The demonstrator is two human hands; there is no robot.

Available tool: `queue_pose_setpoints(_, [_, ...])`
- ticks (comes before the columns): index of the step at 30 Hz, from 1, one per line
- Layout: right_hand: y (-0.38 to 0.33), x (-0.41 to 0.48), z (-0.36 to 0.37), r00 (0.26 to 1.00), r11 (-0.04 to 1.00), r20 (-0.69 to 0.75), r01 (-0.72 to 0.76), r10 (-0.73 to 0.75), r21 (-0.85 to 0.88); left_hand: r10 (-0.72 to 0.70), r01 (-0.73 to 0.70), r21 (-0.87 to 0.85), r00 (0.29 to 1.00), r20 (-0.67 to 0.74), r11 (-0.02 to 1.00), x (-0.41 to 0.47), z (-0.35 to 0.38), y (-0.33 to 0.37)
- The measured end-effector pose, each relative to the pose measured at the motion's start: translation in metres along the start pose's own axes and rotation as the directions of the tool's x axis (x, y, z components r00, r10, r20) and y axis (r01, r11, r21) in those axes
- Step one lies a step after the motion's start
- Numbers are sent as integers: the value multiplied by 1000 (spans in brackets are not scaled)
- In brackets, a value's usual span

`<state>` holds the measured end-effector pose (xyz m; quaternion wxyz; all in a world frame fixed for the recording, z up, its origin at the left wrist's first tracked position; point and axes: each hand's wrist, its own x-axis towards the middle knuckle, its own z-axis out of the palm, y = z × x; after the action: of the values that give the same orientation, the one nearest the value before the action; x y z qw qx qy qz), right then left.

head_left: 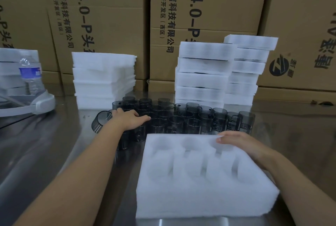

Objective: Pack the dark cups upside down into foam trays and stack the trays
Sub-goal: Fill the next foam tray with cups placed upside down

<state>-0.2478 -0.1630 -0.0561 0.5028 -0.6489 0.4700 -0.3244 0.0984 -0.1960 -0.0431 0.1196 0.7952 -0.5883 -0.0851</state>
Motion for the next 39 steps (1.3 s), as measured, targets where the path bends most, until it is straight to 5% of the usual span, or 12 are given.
queue_pose_setpoints(13, [-2,-3,1,999,999,-25,-26,27,26,32,-62,-164,983,-183,984,-11,4,17])
queue_pose_setpoints(25, [-7,-6,8,996,996,-81,-28,35,90,248,-320,-324,937,-244,890,-18,12,28])
queue_pose_setpoints(39, [-12,-10,8,996,994,-64,-51,58,96,540,-596,-376,803,-253,710,-36,9,35])
